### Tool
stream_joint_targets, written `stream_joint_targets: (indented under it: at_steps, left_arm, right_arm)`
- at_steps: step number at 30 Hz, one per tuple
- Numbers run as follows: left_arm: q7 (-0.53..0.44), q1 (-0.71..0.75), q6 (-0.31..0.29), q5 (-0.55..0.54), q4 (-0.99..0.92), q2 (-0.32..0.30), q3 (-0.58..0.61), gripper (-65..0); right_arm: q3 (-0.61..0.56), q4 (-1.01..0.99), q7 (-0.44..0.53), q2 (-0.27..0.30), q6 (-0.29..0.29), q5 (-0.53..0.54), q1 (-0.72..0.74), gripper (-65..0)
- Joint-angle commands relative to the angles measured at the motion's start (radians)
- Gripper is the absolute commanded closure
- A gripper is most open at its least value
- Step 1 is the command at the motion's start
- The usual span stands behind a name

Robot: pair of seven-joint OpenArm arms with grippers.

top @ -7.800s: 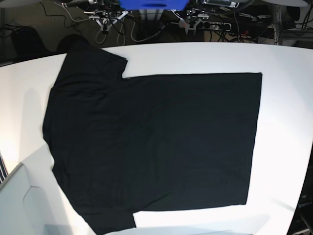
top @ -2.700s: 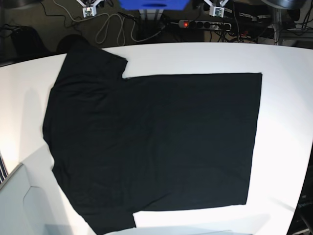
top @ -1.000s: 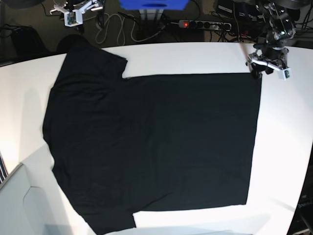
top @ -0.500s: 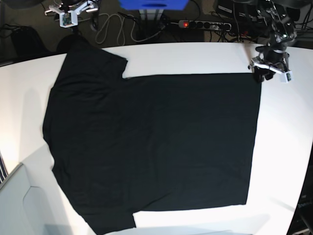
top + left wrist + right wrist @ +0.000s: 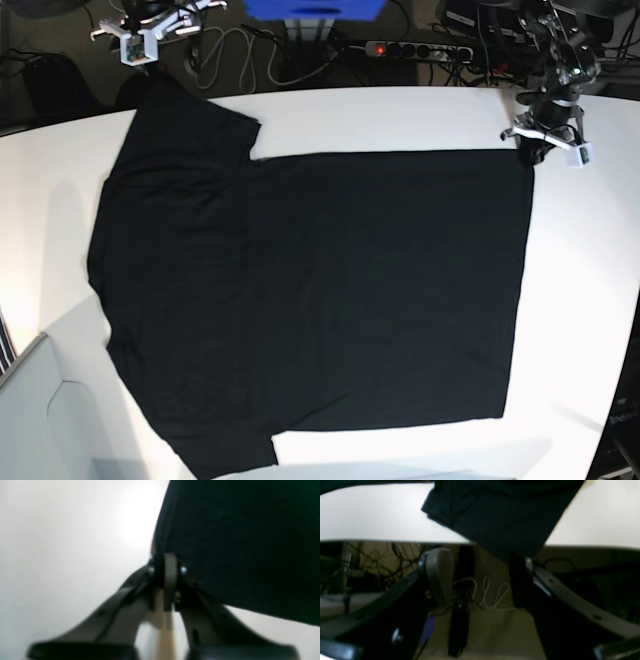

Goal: Fold the T-shirt properly
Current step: 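Move the left gripper down to the shirt's shoulder corner, then move the right gripper down to the other shoulder corner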

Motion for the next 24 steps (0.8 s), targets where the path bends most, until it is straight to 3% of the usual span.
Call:
stream_joint_targets:
  at_steps: [1,12,19,24]
  left_arm:
    - [0.049,0.007,0.000,0.019,0.000,-0.003,0.003,0.0]
    - [0.049,0.015,-0.003,0.016,0.000,-0.003,0.003,0.0]
    - [0.049,0.016,-0.003,0.018,0.004,-0.003,-0.002,0.0]
    - [0.049,0.016,0.000,0.018,0.004,-0.003,-0.005,0.0]
  right_arm:
    - [0.002,0.024,0.025,0.001,0.004,-0.003,-0.009,-34.6]
    - [0.036,0.020,0.011,0.001,0.004,-0.003,0.154,-34.8]
    - [0.131,-0.032,-0.201,0.000,0.004,0.002,0.322,-38.2]
    - [0.165,-0.065,-0.278,0.000,0.008,0.002,0.390,-38.3]
